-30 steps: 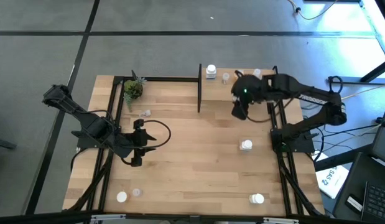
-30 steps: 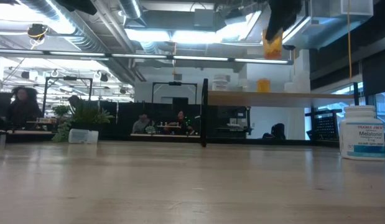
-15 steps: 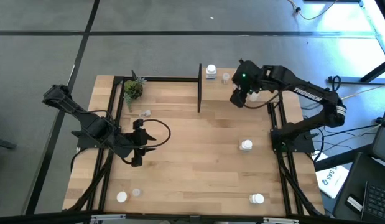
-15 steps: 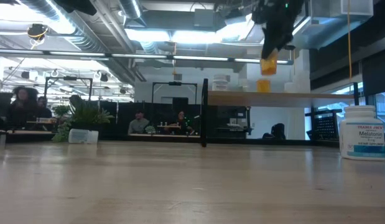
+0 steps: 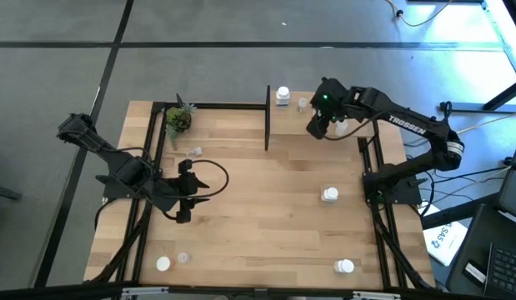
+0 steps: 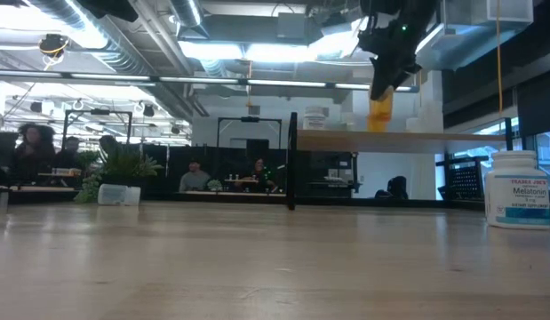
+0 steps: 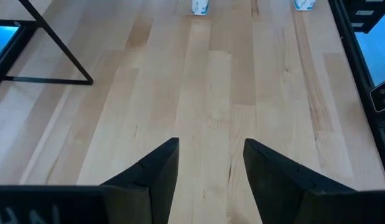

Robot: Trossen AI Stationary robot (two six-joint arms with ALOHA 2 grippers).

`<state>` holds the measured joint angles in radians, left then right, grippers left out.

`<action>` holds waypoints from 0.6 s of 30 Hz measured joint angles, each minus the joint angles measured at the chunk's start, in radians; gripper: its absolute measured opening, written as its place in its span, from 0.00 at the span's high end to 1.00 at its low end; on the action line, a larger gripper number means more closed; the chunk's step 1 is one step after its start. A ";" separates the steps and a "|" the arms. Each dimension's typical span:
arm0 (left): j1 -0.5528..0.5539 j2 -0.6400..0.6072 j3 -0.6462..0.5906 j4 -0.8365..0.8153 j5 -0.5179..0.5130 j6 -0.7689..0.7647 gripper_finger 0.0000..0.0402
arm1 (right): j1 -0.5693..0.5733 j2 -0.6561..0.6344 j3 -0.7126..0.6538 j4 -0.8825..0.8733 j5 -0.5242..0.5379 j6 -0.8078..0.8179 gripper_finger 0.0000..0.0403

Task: Pick and place medicine bottles onto shelf by color
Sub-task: Put the top orange pill bottle on the shelf aligned with the other orange pill bottle

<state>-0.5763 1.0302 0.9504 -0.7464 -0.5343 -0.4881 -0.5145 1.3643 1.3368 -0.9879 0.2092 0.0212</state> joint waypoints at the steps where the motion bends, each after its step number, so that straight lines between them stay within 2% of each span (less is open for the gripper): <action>1: 0.000 0.000 0.000 0.000 0.000 0.000 0.57 | -0.003 0.000 -0.003 0.002 0.000 0.000 0.50; 13: 0.000 0.000 0.000 0.000 0.000 0.000 0.57 | -0.014 -0.002 -0.082 0.060 0.008 -0.004 0.50; 18: 0.000 0.000 0.000 0.000 0.000 -0.001 0.57 | -0.023 -0.002 -0.082 0.070 0.069 -0.005 0.50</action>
<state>-0.5764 1.0302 0.9504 -0.7464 -0.5343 -0.4892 -0.5371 1.3624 1.2552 -0.9180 0.2787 0.0162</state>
